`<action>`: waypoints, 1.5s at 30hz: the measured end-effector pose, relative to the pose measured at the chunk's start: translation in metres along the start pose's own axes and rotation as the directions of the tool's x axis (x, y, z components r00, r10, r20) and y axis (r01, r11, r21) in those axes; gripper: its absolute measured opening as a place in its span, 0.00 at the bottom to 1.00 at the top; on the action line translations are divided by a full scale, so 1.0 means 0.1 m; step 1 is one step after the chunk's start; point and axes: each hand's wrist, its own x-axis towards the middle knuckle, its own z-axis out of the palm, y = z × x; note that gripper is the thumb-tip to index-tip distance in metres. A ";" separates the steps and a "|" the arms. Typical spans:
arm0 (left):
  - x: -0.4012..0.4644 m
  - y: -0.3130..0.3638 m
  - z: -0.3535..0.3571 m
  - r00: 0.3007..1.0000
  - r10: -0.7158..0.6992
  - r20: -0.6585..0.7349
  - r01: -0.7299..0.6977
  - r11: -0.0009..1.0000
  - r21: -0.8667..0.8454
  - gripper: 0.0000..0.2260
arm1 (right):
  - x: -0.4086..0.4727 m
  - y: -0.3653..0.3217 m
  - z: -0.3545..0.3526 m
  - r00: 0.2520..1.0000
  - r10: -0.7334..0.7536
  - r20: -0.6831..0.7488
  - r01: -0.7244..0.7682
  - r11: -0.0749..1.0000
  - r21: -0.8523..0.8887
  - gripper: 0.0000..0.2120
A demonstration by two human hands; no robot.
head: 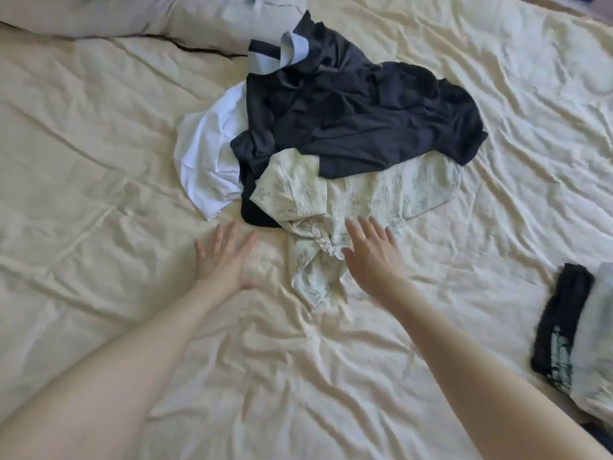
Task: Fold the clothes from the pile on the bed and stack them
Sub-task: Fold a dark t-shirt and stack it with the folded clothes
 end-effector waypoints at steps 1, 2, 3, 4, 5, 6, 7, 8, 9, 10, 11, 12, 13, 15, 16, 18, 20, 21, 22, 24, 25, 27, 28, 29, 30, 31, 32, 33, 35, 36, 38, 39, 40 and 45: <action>0.10 -0.02 0.00 1.000 -0.002 0.022 0.003 1.000 -0.012 0.46 | 0.17 0.00 -0.01 1.000 -0.001 -0.020 0.001 1.000 -0.021 0.26; 0.15 -0.03 0.01 0.999 0.000 0.038 0.000 1.000 -0.014 0.47 | 0.31 -0.01 -0.02 0.999 -0.007 -0.050 0.005 0.999 -0.048 0.27; 0.23 -0.05 0.05 0.999 0.003 0.043 -0.002 1.000 -0.010 0.47 | 0.49 -0.01 -0.02 0.996 -0.016 -0.086 0.010 0.997 -0.073 0.27; 0.27 -0.06 0.10 0.999 0.002 0.034 -0.002 1.000 -0.002 0.48 | 0.65 -0.02 -0.04 0.991 -0.022 -0.129 0.010 0.996 -0.093 0.28; 0.32 -0.07 0.15 1.000 0.003 0.020 -0.003 1.000 -0.002 0.48 | 0.82 -0.02 -0.06 0.985 -0.022 -0.169 0.003 0.994 -0.112 0.29; 0.36 -0.09 0.19 1.000 0.003 0.009 -0.003 1.000 -0.004 0.49 | 0.96 -0.02 -0.08 0.980 -0.022 -0.197 -0.006 0.990 -0.140 0.30; 0.38 -0.10 0.22 1.000 0.005 -0.001 -0.005 1.000 -0.004 0.49 | 1.08 0.00 -0.10 0.980 -0.023 -0.200 -0.014 0.983 -0.182 0.31; 0.42 -0.11 0.25 1.000 0.008 -0.009 -0.008 1.000 -0.001 0.49 | 1.21 0.01 -0.11 0.983 -0.028 -0.183 -0.016 0.973 -0.232 0.32; 0.44 -0.11 0.28 1.000 0.009 -0.021 -0.009 1.000 0.003 0.50 | 1.31 0.02 -0.11 0.986 -0.033 -0.163 -0.014 0.960 -0.280 0.32; 0.47 -0.12 0.30 1.000 0.008 -0.028 -0.007 1.000 0.005 0.50 | 1.41 0.03 -0.12 0.987 -0.037 -0.154 -0.012 0.952 -0.306 0.31; 0.48 -0.12 0.31 1.000 0.006 -0.029 -0.006 1.000 0.008 0.50 | 1.47 0.04 -0.12 0.986 -0.040 -0.163 -0.011 0.953 -0.303 0.29; 0.48 -0.12 0.32 1.000 0.008 -0.030 -0.007 1.000 0.013 0.50 | 1.51 0.04 -0.13 0.980 -0.040 -0.194 -0.014 0.962 -0.273 0.26; 0.50 -0.13 0.32 0.999 0.012 -0.030 -0.012 1.000 0.016 0.50 | 1.54 0.03 -0.15 0.972 -0.038 -0.234 -0.015 0.975 -0.223 0.23; 0.51 -0.14 0.31 0.999 0.021 -0.028 -0.021 1.000 0.015 0.50 | 1.46 0.01 -0.16 0.958 -0.015 -0.285 -0.013 0.995 -0.098 0.21; 0.54 -0.15 0.31 1.000 0.019 -0.018 -0.019 1.000 0.011 0.50 | 1.39 0.00 -0.15 0.954 -0.001 -0.298 -0.008 1.000 -0.030 0.20; 0.58 -0.16 0.29 1.000 0.010 0.028 -0.010 1.000 -0.007 0.51 | 1.15 0.00 -0.13 0.946 0.043 -0.321 -0.012 0.995 0.099 0.19; 0.59 -0.16 0.22 0.995 0.014 0.096 -0.011 0.999 -0.034 0.50 | 0.80 0.00 -0.17 0.945 0.072 -0.320 -0.007 0.980 0.198 0.19; 0.60 -0.18 0.17 0.991 0.022 0.131 -0.016 0.999 -0.046 0.50 | 0.62 0.00 -0.20 0.947 0.066 -0.313 0.008 0.973 0.230 0.18; 0.60 -0.19 0.11 0.986 0.031 0.167 -0.022 0.998 -0.055 0.49 | 0.44 0.00 -0.23 0.950 0.056 -0.306 0.023 0.969 0.248 0.17; 0.52 -0.19 -0.04 0.975 0.053 0.218 -0.037 0.997 -0.075 0.45 | 0.08 0.00 -0.34 0.952 0.040 -0.302 0.043 0.963 0.265 0.16; 0.42 -0.18 -0.11 0.972 0.068 0.225 -0.049 0.995 -0.087 0.43 | -0.11 0.00 -0.40 0.953 0.039 -0.302 0.048 0.960 0.276 0.15; 0.15 -0.12 -0.16 0.979 0.097 0.182 -0.068 0.985 -0.159 0.38 | -0.40 -0.03 -0.50 0.960 0.041 -0.275 0.050 0.949 0.313 0.16; -0.07 -0.09 -0.15 0.984 0.096 0.147 -0.061 0.973 -0.223 0.36 | -0.57 -0.06 -0.56 0.965 0.055 -0.255 0.040 0.935 0.352 0.16; -0.28 -0.05 -0.12 0.990 0.086 0.108 -0.049 0.949 -0.313 0.34 | -0.72 -0.08 -0.60 0.968 0.083 -0.237 0.019 0.916 0.401 0.15; -0.53 -0.02 -0.11 0.995 0.075 0.068 -0.040 0.909 -0.415 0.33 | -0.88 -0.11 -0.66 0.966 0.121 -0.229 -0.005 0.893 0.450 0.15; -0.76 0.02 -0.09 0.997 0.078 0.027 -0.054 0.858 -0.511 0.32 | -1.02 -0.14 -0.71 0.962 0.157 -0.223 -0.029 0.872 0.489 0.15; -0.97 0.06 -0.09 0.996 0.091 -0.020 -0.086 0.807 -0.584 0.31 | -1.13 -0.16 -0.76 0.959 0.184 -0.216 -0.047 0.854 0.519 0.15; -1.19 0.10 -0.14 0.991 0.115 -0.072 -0.135 0.775 -0.617 0.31 | -1.27 -0.19 -0.84 0.955 0.207 -0.213 -0.056 0.830 0.555 0.14; -1.54 0.20 -0.29 0.972 0.170 -0.165 -0.236 0.742 -0.627 0.32 | -1.47 -0.26 -1.04 0.944 0.258 -0.204 -0.063 0.750 0.658 0.14; -1.68 0.26 -0.39 0.959 0.191 -0.208 -0.281 0.728 -0.625 0.32 | -1.54 -0.30 -1.18 0.934 0.290 -0.208 -0.062 0.707 0.705 0.14; -1.93 0.39 -0.67 0.929 0.218 -0.300 -0.364 0.691 -0.625 0.34 | -1.66 -0.36 -1.47 0.906 0.352 -0.234 -0.044 0.630 0.775 0.12; -2.05 0.46 -0.84 0.909 0.229 -0.349 -0.408 0.667 -0.624 0.36 | -1.72 -0.38 -1.63 0.891 0.379 -0.249 -0.033 0.601 0.799 0.11; -2.18 0.54 -1.03 0.887 0.238 -0.396 -0.449 0.646 -0.617 0.37 | -1.79 -0.41 -1.82 0.876 0.398 -0.272 -0.015 0.586 0.810 0.11; -2.85 0.83 -1.81 0.772 0.308 -0.555 -0.604 0.627 -0.492 0.41 | -2.22 -0.50 -2.75 0.846 0.428 -0.318 0.031 0.555 0.831 0.17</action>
